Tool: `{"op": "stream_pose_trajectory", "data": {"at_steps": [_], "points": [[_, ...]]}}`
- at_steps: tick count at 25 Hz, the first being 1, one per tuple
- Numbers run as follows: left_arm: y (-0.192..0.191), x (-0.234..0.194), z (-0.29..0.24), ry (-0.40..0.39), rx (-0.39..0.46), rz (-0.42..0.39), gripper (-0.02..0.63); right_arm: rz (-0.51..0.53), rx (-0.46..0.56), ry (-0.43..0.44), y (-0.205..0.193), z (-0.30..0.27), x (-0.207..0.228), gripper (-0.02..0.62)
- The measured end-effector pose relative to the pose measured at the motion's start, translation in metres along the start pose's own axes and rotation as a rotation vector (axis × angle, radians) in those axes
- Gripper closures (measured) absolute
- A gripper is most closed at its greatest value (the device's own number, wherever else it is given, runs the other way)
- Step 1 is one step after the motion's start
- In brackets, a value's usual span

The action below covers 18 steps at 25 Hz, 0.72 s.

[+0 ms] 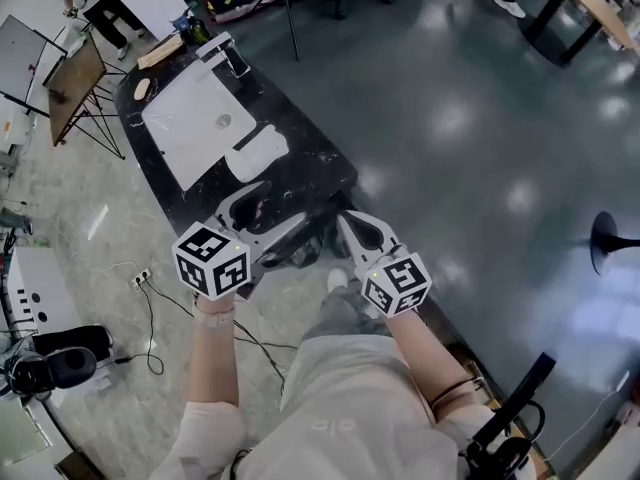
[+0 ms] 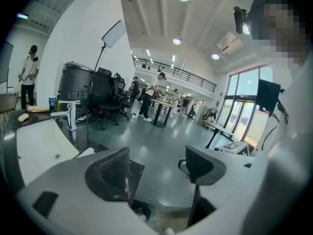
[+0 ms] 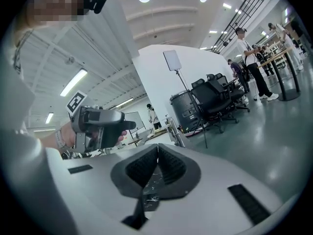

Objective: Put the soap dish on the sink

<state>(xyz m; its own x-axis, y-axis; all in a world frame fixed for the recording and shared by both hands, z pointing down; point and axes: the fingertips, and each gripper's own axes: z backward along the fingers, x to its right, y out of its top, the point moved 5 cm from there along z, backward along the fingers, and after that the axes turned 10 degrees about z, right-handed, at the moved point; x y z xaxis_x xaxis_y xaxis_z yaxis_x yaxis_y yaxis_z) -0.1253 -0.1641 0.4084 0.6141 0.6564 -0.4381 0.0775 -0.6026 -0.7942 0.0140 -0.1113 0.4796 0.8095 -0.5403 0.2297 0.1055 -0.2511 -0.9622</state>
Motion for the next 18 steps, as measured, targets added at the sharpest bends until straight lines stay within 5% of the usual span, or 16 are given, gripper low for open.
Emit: {"op": "stream_pose_trajectory", "data": {"at_steps": [18], "points": [[-0.055,0.144,-0.020,-0.177,0.123,0.121,0.474,0.086,0.092,-0.088,0.026,0.160,-0.020,0.575]]}}
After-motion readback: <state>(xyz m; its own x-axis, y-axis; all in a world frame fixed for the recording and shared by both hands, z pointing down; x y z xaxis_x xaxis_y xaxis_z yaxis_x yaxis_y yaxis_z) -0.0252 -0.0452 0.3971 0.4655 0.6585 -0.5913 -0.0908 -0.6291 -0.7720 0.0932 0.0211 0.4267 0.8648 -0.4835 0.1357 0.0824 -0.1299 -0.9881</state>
